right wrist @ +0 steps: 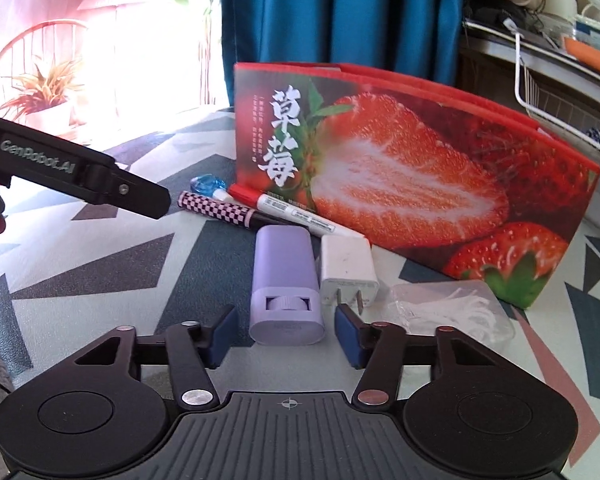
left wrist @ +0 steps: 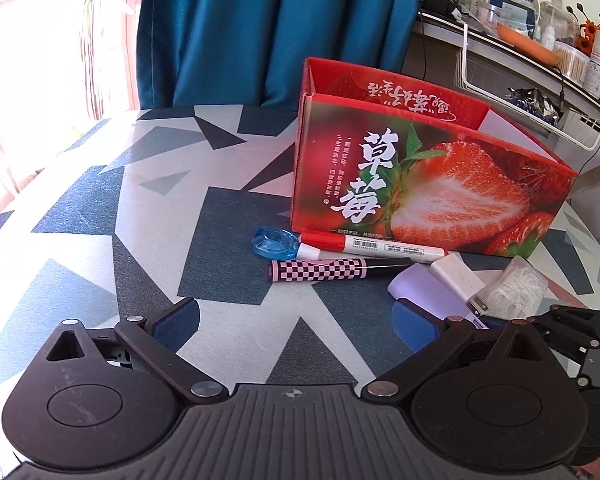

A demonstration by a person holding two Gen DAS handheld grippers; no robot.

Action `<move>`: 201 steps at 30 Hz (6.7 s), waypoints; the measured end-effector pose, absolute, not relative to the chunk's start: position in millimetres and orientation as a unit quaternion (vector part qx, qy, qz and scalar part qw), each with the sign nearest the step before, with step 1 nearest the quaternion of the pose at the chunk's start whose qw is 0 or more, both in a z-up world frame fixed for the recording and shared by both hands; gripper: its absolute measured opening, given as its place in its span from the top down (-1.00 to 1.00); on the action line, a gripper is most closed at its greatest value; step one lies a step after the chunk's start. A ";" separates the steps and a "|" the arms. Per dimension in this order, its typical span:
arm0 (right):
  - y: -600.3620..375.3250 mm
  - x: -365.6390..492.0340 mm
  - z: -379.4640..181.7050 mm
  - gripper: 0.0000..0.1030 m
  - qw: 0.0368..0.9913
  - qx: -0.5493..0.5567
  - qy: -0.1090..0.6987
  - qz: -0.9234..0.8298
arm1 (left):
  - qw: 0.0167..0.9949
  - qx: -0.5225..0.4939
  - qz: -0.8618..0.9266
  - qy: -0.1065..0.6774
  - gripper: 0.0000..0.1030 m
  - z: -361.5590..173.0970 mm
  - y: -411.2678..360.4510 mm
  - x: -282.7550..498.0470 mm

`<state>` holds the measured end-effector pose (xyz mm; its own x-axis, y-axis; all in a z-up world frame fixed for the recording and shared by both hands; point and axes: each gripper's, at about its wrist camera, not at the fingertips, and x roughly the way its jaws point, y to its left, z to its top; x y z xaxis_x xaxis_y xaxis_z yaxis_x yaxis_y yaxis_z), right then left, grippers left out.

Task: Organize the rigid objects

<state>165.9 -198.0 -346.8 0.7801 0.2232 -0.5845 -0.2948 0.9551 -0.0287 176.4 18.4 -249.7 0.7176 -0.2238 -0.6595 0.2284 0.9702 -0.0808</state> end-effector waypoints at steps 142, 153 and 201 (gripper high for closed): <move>-239.3 301.3 -246.5 0.06 0.958 0.003 0.233 0.164 | 0.906 -0.070 -0.250 0.334 -0.01 -178.4 -45.2 307.8; -237.5 290.7 -245.9 0.08 0.962 0.022 0.218 0.162 | 0.908 -0.064 -0.269 0.315 -0.05 -174.7 -39.1 297.2; -191.5 237.2 -341.3 0.21 0.939 0.043 0.302 0.157 | 0.894 -0.093 -0.212 0.384 -0.01 -275.4 45.3 247.3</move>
<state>237.2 -191.5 -341.3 0.7677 0.3220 -0.5540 -0.2696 0.9466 0.1766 247.3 45.3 -275.4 0.6143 -0.4508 -0.6476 0.3086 0.8926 -0.3287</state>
